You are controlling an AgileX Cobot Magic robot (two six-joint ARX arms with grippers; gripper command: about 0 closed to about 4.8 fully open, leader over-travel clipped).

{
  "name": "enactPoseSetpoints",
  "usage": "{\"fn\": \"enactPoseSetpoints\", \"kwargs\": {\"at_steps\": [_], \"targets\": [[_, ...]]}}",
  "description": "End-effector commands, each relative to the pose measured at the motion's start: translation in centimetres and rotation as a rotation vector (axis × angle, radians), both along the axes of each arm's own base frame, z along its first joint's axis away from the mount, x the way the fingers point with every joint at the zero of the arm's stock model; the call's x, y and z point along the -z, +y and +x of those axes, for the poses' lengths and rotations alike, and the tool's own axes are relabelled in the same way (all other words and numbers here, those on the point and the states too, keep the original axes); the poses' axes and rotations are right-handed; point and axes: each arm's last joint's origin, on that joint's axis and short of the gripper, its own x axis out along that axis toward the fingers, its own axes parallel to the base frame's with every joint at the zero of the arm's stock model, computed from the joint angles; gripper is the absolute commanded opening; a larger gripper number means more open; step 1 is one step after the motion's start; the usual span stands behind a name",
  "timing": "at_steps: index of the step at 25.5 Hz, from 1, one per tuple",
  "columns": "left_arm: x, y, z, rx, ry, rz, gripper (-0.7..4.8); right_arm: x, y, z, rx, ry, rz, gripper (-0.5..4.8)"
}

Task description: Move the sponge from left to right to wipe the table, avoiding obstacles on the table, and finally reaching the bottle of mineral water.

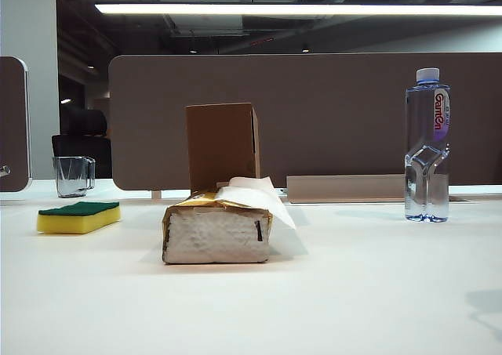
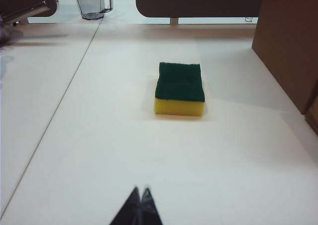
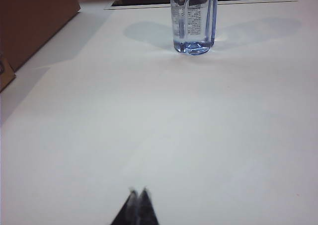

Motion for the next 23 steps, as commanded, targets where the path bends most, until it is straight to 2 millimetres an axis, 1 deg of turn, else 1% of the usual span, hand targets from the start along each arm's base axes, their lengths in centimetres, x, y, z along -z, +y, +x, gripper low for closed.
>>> {"fn": "enactPoseSetpoints", "kwargs": {"at_steps": [1,7,13,17,18,19,20,21,23], "targets": [[0.1,0.0,0.0,-0.002,0.004,-0.002,-0.03,0.0,0.0,0.0,-0.003,-0.008,-0.001,-0.05],[-0.1,0.0,0.0,-0.001,-0.012,-0.002,-0.03,-0.1,0.0,0.0,-0.003,-0.019,-0.001,-0.05],[-0.5,0.0,0.1,0.001,-0.05,-0.003,-0.03,-0.6,0.0,0.1,-0.003,-0.064,-0.002,-0.05],[-0.8,0.0,0.0,-0.004,-0.06,-0.043,-0.01,-0.7,0.1,0.2,-0.019,-0.072,0.003,-0.05],[-0.9,0.0,0.0,-0.004,-0.064,-0.064,0.31,-0.7,0.1,0.1,-0.041,-0.072,0.009,-0.05],[-1.2,-0.1,0.0,0.015,-0.072,-0.071,1.06,-0.7,0.2,0.1,-0.059,-0.071,0.017,-0.05],[-1.4,-0.1,-0.1,0.021,-0.078,-0.072,1.38,-0.7,0.2,0.1,-0.061,-0.071,0.019,-0.05],[-1.6,-0.1,-0.1,0.033,-0.083,-0.073,1.54,-0.7,0.2,0.1,-0.062,-0.07,0.023,-0.05],[-2.1,-0.2,-0.2,0.062,-0.096,-0.076,1.57,-0.7,0.2,0.1,-0.057,-0.066,0.042,-0.05]]}}
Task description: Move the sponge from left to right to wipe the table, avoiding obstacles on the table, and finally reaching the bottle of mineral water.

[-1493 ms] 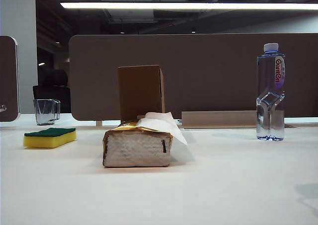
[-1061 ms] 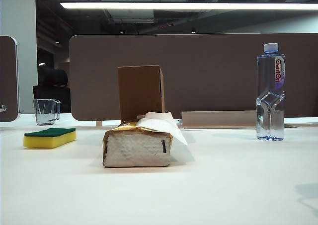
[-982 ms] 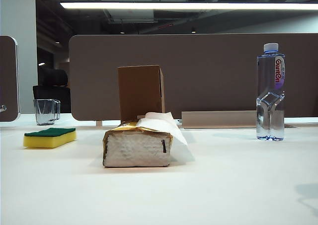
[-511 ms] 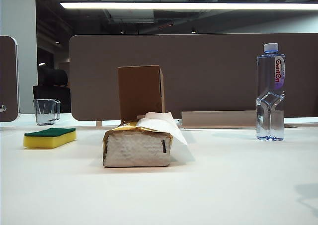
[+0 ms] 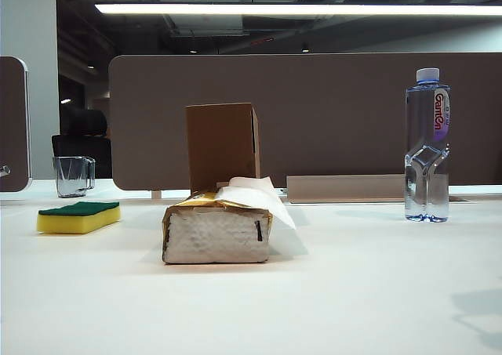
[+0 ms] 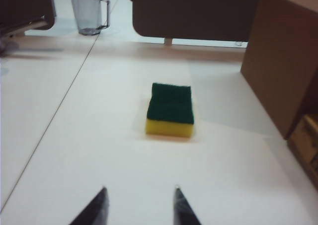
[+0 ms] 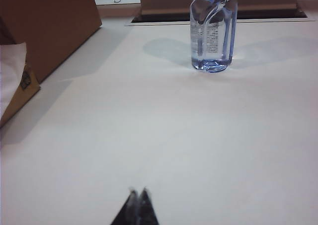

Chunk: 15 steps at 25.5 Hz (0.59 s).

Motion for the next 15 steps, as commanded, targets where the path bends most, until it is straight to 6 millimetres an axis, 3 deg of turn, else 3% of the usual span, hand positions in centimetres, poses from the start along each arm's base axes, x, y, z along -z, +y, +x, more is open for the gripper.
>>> {"fn": "enactPoseSetpoints", "kwargs": {"at_steps": [1,5,10,15], "targets": [[-1.1,-0.2,-0.2,0.05,-0.041,-0.009,1.57,-0.2,0.0,0.0,0.0,-0.012,0.032,-0.05],[-2.3,-0.3,-0.5,0.09,-0.072,-0.037,1.6,-0.8,0.0,0.0,0.009,-0.012,0.075,-0.05],[-3.4,-0.3,-0.8,0.106,-0.095,-0.108,2.95,-2.6,0.0,-0.2,0.003,-0.05,0.076,-0.04],[-4.3,-0.3,-1.0,0.108,-0.119,-0.142,3.1,-4.9,0.1,-0.6,-0.002,-0.07,0.083,0.0]]}}
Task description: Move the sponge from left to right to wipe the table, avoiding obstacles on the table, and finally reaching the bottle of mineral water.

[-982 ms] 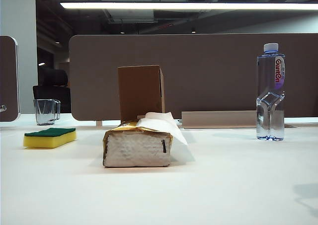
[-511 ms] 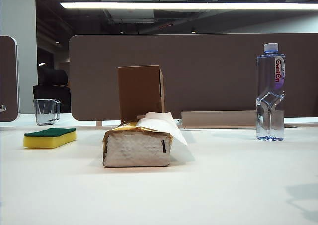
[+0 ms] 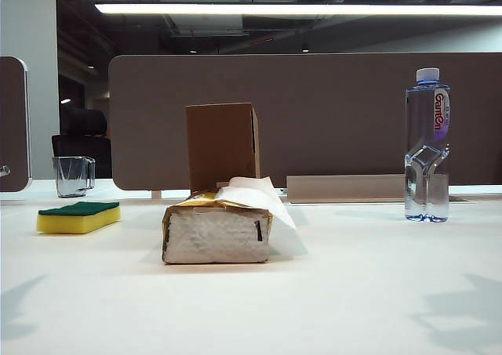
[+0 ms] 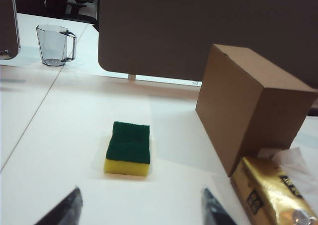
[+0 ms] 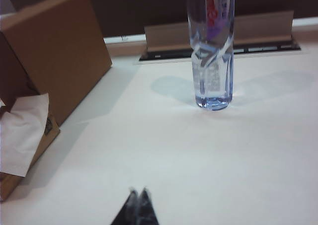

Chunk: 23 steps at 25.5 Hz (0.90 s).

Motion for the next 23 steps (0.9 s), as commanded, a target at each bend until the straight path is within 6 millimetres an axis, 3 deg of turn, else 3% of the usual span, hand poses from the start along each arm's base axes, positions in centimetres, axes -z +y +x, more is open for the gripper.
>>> {"fn": "enactPoseSetpoints", "kwargs": {"at_steps": [1,6,8,12,15,17,23], "targets": [[-1.0,-0.1,-0.3,0.017,-0.031,-0.033,3.11,-1.3,0.1,-0.4,-0.019,-0.004,0.018,0.0],[-2.2,-0.2,-0.7,0.05,-0.058,-0.046,3.12,-3.0,0.1,-0.8,-0.026,-0.003,0.092,0.02],[-3.4,-0.2,-1.2,0.052,-0.08,-0.045,3.62,-4.1,0.2,-1.1,-0.058,-0.027,0.111,0.56],[-4.8,-0.2,-1.9,0.053,-0.111,-0.045,4.04,-5.2,0.3,-1.5,-0.085,-0.037,0.155,0.58],[-6.1,-0.2,-2.5,0.06,-0.13,-0.081,4.06,-6.2,0.4,-1.9,-0.096,-0.041,0.187,0.7],[-6.9,-0.2,-2.9,0.08,-0.141,-0.099,4.07,-7.1,0.4,-2.3,-0.096,-0.048,0.205,1.29],[-8.1,-0.3,-3.7,0.108,-0.154,-0.105,4.09,-9.0,0.5,-3.2,-0.142,-0.076,0.206,1.32]]}}
